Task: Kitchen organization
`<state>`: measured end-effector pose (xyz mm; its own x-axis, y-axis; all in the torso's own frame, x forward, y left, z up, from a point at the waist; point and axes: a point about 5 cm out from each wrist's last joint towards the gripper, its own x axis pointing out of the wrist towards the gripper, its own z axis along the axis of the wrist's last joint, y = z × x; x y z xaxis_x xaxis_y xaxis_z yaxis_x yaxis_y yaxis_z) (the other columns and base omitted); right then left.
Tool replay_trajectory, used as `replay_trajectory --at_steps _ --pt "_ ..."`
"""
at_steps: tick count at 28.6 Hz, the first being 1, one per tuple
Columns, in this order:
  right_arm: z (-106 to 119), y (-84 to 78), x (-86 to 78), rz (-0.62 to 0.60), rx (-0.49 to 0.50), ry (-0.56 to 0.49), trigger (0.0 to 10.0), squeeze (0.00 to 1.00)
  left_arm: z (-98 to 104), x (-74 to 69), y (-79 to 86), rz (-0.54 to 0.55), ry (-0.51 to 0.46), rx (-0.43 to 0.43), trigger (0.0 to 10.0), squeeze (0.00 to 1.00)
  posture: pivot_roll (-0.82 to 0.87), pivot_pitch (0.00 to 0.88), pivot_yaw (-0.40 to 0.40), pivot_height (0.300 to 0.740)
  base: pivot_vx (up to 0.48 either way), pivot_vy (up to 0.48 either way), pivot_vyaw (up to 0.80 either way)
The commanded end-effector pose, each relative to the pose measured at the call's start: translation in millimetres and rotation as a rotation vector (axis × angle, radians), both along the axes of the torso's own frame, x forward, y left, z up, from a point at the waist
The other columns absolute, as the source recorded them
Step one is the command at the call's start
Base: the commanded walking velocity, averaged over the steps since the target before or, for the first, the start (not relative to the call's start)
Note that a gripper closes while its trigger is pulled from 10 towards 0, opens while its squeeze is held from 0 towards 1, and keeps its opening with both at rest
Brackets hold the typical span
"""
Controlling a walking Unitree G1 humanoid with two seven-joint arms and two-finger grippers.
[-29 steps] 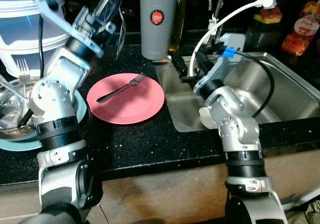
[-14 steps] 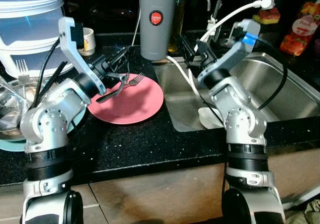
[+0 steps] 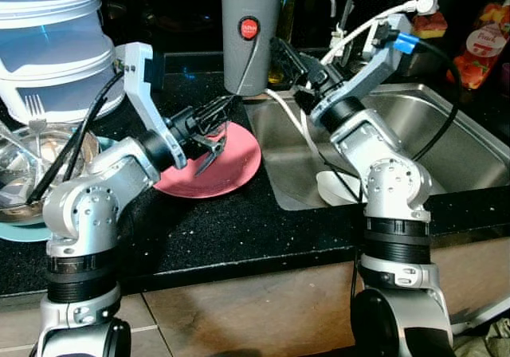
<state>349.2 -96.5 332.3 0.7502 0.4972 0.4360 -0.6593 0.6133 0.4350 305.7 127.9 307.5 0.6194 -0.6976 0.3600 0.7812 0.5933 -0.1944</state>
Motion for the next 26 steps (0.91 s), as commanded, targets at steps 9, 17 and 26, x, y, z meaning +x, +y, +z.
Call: replay_trajectory --at_steps 9,17,26 --pt "9.5 17.2 -11.2 0.131 0.010 0.007 10.0 0.00 -3.1 -5.5 -7.6 -0.042 0.007 0.021 0.0 0.00 0.04 0.080 -0.028 0.740 0.000 0.000 0.00" --pt "11.8 13.3 -12.7 0.156 0.029 0.017 10.0 0.00 0.3 -3.1 -0.2 0.002 0.001 0.001 0.0 0.00 0.04 0.068 -0.033 0.740 0.000 0.000 0.00" --pt "5.6 19.1 -15.0 0.140 -0.105 -0.005 10.0 0.00 -1.3 -4.2 -4.3 -0.022 -0.007 0.023 0.0 0.00 0.04 0.062 -0.033 0.740 0.000 0.000 0.00"
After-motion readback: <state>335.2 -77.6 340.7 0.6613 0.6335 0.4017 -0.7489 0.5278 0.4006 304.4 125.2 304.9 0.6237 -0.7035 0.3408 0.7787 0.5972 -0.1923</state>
